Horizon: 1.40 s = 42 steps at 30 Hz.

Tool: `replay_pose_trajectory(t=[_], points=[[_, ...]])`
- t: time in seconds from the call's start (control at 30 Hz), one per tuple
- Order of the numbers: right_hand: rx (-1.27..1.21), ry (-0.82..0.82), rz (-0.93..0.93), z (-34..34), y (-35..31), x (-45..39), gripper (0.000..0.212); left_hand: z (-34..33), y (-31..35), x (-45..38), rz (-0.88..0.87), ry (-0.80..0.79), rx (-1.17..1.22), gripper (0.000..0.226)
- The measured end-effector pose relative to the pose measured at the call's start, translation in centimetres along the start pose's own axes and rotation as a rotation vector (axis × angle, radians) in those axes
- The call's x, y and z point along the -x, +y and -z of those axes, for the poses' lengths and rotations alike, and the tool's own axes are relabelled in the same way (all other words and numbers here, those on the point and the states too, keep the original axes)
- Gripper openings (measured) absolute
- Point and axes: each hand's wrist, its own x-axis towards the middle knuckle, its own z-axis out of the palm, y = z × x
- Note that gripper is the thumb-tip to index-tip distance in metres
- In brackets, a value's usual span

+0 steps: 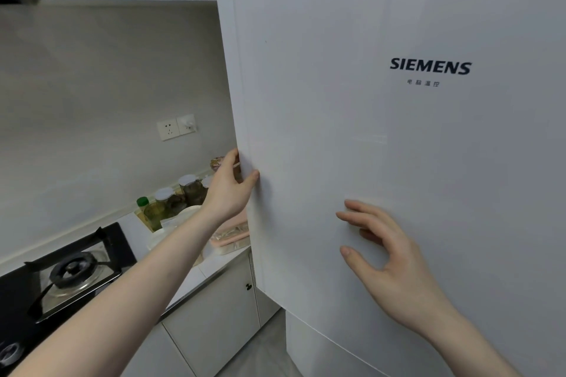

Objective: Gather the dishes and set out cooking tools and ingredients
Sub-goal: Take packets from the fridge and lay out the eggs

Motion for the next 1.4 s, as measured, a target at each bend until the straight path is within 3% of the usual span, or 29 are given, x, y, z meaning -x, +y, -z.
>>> replay_pose_trajectory(t=[0.13,0.27,0.37,0.67,0.8,1.1,1.4], points=[[0.009,0.002,-0.002,0.3,0.6,-0.4,0.051,-1.1,0.2,-0.6,-0.027,-0.058,0.009,0.065],[0.021,0.024,0.010,0.2,1.1,-0.8,0.052,-2.0,-0.1,-0.3,-0.066,-0.171,-0.102,0.106],[0.033,0.025,0.011,0.1,1.4,-1.2,0.053,-2.4,-0.8,-0.6,-0.117,-0.249,-0.203,0.116],[0.091,0.009,-0.039,0.5,2.9,-2.9,0.057,-4.6,0.4,0.6,-0.107,-0.517,-0.370,0.100],[0.107,0.020,-0.062,1.2,3.7,-3.3,0.061,-7.0,0.6,0.3,-0.124,-0.582,-0.292,0.105],[0.140,0.003,-0.055,1.3,4.6,-3.3,0.065,-9.7,-0.3,-0.6,-0.076,-0.582,-0.250,0.111],[0.193,-0.073,-0.085,-0.6,5.6,-2.6,0.068,-6.2,-2.0,3.5,-0.194,-0.541,-0.332,0.091]])
